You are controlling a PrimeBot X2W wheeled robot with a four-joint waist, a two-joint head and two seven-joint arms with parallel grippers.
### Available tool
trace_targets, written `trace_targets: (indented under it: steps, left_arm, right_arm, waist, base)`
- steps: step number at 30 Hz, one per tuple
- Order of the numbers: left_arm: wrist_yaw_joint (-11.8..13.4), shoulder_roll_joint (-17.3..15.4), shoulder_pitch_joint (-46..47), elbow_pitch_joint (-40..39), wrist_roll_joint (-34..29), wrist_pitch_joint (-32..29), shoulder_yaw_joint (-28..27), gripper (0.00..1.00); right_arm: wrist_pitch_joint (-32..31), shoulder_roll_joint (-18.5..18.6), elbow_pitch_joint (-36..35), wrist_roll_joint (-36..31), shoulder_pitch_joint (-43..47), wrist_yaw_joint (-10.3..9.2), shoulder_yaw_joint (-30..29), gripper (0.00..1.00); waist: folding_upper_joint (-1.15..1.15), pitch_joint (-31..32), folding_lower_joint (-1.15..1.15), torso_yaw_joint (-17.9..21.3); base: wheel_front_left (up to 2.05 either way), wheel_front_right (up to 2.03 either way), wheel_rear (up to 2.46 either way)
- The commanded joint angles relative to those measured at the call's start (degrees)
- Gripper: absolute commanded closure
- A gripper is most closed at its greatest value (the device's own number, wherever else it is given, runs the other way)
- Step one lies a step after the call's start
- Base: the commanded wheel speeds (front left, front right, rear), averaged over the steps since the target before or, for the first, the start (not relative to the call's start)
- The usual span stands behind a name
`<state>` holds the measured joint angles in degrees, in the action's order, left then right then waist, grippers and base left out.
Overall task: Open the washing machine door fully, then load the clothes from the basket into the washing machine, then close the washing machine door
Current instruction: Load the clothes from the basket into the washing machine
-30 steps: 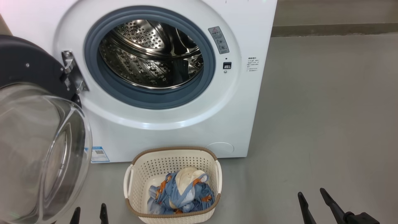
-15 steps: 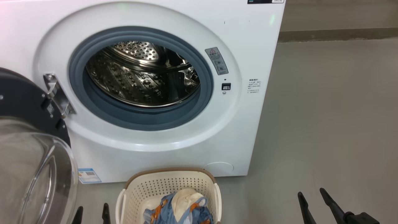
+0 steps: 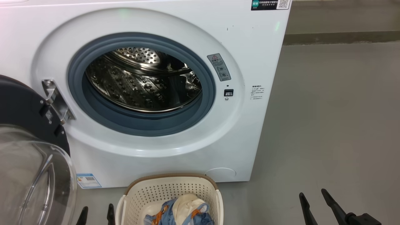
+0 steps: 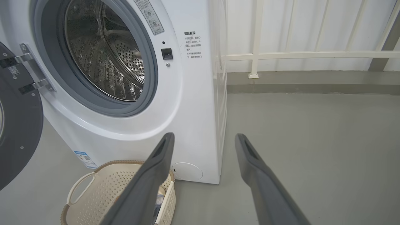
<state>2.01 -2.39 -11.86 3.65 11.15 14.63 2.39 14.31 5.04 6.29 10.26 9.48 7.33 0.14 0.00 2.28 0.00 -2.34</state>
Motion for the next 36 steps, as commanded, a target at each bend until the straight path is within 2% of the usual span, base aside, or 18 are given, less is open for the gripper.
trace_targets:
  steps: [1,8,15,19,24,32,36]
  left_arm:
    - [0.3,-0.5,1.9,-1.7,-0.2,0.4,-1.5,0.0]
    - [0.2,-0.5,1.7,-2.2,-0.5,0.4,-1.0,0.0]
    - [-0.3,-0.5,2.5,-0.6,-0.8,0.4,0.8,0.0]
    - [-0.7,-0.6,5.1,4.1,-2.2,0.4,2.3,0.0]
    - [-2.8,-1.0,11.5,12.5,-2.3,0.1,3.7,0.0]
    - [-6.2,-4.0,21.2,22.8,-1.3,-2.3,4.3,0.0]
    - [-7.4,-5.9,25.3,28.1,-0.3,-3.9,4.2,0.0]
  right_arm:
    - [0.7,0.6,-1.4,0.0,-1.9,0.16,1.4,0.0]
    - [0.7,0.4,-1.5,0.0,-2.4,0.16,2.0,0.0]
    - [0.7,0.0,-1.4,0.2,-3.3,0.16,2.7,0.0]
    - [0.7,-0.6,-1.6,0.3,-4.0,0.16,3.0,0.0]
    - [0.7,-1.5,-2.2,0.4,-6.0,0.16,3.7,0.0]
    - [0.7,-2.1,-2.6,1.0,-10.2,0.16,5.4,0.0]
    - [0.7,-2.1,-2.8,3.3,-12.3,0.16,7.1,0.0]
  waist:
    - [0.0,-0.1,0.0,0.0]
    - [0.0,-1.0,0.0,1.1]
    - [0.0,-2.9,0.0,4.7]
    - [0.0,-6.0,0.0,7.7]
    - [0.0,-11.8,0.0,12.1]
    - [0.0,-21.3,0.0,18.5]
    - [0.0,-25.2,0.0,21.4]
  base:
    - [0.0,0.0,0.0]
    - [0.0,0.0,0.0]
    - [0.0,0.0,0.0]
    - [0.0,0.0,0.0]
    - [0.0,0.0,0.0]
    - [0.0,0.0,0.0]
    - [0.0,0.0,0.0]
